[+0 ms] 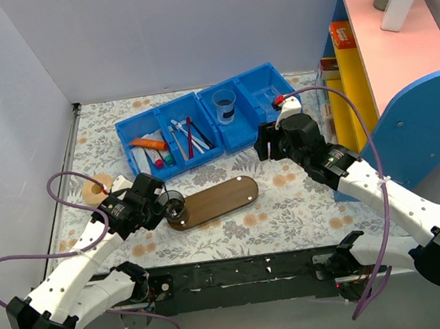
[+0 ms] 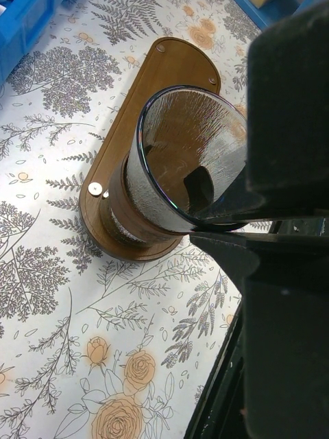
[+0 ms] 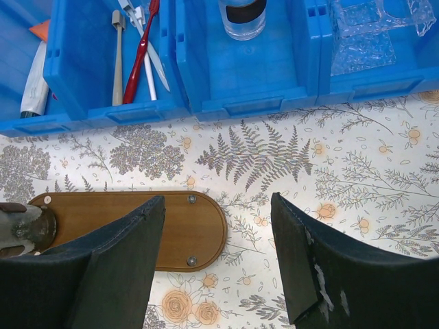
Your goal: Prepare toiletry sets of a toothbrush and toothpaste on the tray
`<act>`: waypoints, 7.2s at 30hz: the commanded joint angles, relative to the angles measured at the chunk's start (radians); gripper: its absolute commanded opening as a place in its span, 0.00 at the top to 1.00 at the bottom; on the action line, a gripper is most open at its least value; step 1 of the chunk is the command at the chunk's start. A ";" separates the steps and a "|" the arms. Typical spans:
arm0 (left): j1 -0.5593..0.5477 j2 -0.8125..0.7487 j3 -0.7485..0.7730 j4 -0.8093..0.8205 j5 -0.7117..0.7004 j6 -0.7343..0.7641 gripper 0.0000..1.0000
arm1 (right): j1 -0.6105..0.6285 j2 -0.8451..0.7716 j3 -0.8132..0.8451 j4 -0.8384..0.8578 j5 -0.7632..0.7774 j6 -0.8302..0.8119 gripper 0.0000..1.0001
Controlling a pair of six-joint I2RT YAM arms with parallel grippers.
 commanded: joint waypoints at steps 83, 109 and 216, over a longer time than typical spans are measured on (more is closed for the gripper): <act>-0.022 -0.355 0.028 0.218 -0.108 0.289 0.17 | -0.003 -0.023 0.033 -0.027 0.005 -0.021 0.26; 0.033 -0.046 0.143 0.714 0.109 0.743 0.02 | -0.093 0.100 0.303 -0.193 -0.064 -0.210 0.28; 0.336 0.059 -0.100 1.068 0.189 1.054 0.02 | -0.463 1.158 1.116 -0.289 -0.333 -0.322 0.99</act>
